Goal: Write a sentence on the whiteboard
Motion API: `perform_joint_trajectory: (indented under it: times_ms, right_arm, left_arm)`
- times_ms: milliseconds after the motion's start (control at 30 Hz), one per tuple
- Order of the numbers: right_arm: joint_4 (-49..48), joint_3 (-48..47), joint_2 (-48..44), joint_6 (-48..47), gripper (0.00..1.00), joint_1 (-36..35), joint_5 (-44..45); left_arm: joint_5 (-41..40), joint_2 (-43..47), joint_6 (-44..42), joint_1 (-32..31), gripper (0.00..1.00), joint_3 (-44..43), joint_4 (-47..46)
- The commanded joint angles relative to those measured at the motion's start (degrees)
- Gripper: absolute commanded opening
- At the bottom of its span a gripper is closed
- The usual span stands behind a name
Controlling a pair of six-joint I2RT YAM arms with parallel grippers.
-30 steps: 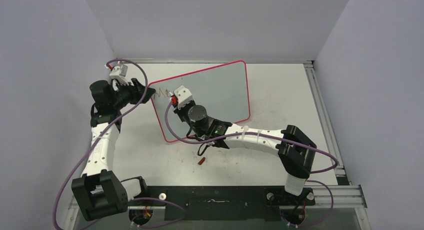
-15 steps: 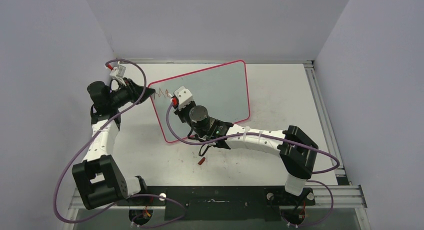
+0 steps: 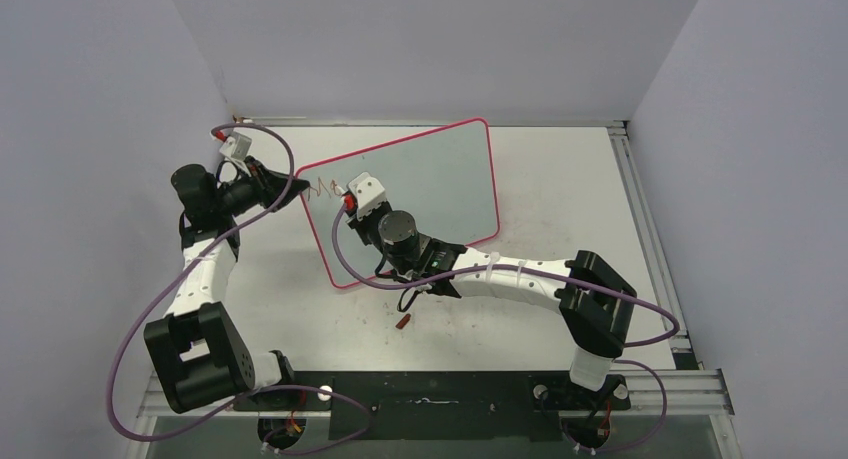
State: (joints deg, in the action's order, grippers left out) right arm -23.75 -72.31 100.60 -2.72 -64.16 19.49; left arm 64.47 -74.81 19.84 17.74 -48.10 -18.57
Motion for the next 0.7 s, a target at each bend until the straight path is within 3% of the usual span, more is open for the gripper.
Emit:
perform_joint_trajectory:
  times_ms: [0,600,633,667]
  right_arm:
    - [-3.0,-2.3,-3.0,-1.1,0.05,0.2,0.7]
    - [-1.8,-5.9,0.7,-1.7,0.05,0.2,0.0]
    - [-1.6,-6.1,0.9,-1.7,0.05,0.2,0.1]
    - [-1.4,-6.1,1.1,-1.7,0.05,0.2,0.1]
  left_arm:
    - [0.7,0.6,-6.7,0.1,0.00,1.3,3.7]
    - [0.0,1.4,-9.9,-0.5,0.00,0.6,7.7]
    - [0.0,10.6,-9.9,-0.5,0.00,0.6,7.7]
    - [-0.1,2.6,-9.9,-0.5,0.00,0.6,7.7]
